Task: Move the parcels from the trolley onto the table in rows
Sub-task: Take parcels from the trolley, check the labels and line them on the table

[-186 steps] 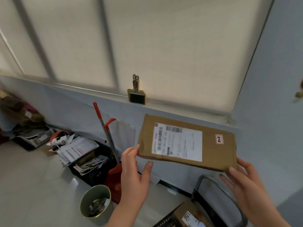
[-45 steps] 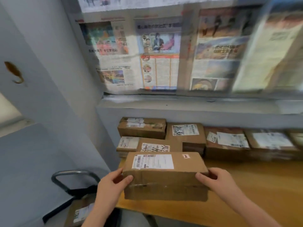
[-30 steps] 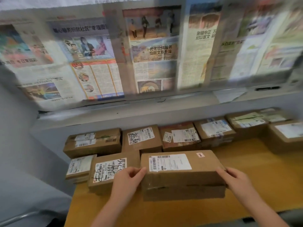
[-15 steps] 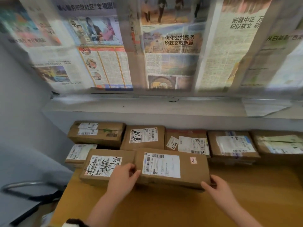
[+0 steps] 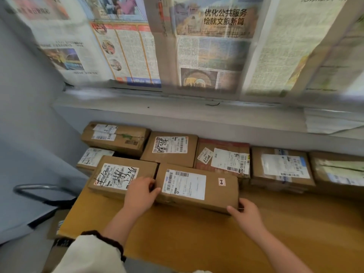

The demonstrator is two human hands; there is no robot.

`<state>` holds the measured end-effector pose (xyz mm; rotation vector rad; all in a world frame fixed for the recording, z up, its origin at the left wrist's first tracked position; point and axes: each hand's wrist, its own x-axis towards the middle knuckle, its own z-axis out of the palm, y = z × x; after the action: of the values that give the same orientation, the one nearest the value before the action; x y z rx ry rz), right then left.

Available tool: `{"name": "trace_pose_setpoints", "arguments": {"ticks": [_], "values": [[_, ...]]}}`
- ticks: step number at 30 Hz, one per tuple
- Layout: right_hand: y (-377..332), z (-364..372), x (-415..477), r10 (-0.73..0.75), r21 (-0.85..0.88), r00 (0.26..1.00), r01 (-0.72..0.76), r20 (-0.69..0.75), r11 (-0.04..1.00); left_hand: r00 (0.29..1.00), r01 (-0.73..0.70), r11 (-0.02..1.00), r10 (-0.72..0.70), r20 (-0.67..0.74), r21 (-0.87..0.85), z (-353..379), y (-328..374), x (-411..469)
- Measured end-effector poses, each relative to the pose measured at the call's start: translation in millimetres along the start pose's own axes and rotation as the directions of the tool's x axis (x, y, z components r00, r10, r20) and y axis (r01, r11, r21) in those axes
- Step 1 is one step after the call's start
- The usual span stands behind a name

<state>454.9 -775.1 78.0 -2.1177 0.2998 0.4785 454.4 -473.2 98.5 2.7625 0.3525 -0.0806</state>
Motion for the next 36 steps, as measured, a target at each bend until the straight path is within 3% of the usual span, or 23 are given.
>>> {"name": "trace_pose_setpoints", "arguments": {"ticks": [7, 18, 21, 23, 26, 29, 32, 34, 36], "values": [[4.2, 6.9, 4.9, -0.036, -0.065, 0.998, 0.033, -0.048, 0.997, 0.999, -0.035, 0.998, 0.035, -0.018, 0.045, 7.0, 8.4, -3.5], [15.2, 9.8, 3.3, -0.011, -0.026, 0.999, 0.01, -0.036, 1.0, 0.999, -0.04, 0.999, 0.04, 0.017, 0.003, 0.9, 8.3, -4.8], [7.7, 7.8, -2.0, -0.005, -0.054, 0.997, 0.0, -0.079, 0.999, 0.999, -0.02, 0.997, 0.022, 0.037, -0.072, -3.5, 7.7, -5.5], [-5.0, 7.1, -6.6, -0.093, -0.154, 0.983, 0.068, -0.159, 0.986, 0.999, 0.008, 0.982, -0.001, 0.039, -0.191, -9.6, 6.7, -6.8], [-37.5, 12.3, -14.0, -0.349, -0.368, 0.924, 0.273, -0.158, 0.889, 0.999, 0.022, 0.939, -0.029, -0.015, -0.343, -25.1, 1.7, -12.6], [-81.3, 31.0, -17.0, -0.546, -0.556, 0.838, 0.451, -0.005, 0.698, 0.996, -0.013, 0.933, -0.022, -0.092, -0.36, -49.2, -16.9, -27.2], [-129.4, 66.4, -21.6, -0.637, -0.657, 0.752, 0.568, 0.169, 0.496, 0.983, -0.009, 0.985, -0.023, -0.182, -0.174, -81.3, -52.4, -47.8], [-162.0, 97.7, -29.7, -0.67, -0.666, 0.697, 0.628, 0.255, 0.401, 0.959, 0.095, 0.995, -0.089, -0.268, 0.013, -105.7, -84.4, -67.0], [-192.7, 133.9, -44.0, -0.685, -0.655, 0.653, 0.676, 0.323, 0.336, 0.931, 0.224, 0.971, -0.188, -0.313, 0.086, -128.2, -125.0, -92.1]]}}
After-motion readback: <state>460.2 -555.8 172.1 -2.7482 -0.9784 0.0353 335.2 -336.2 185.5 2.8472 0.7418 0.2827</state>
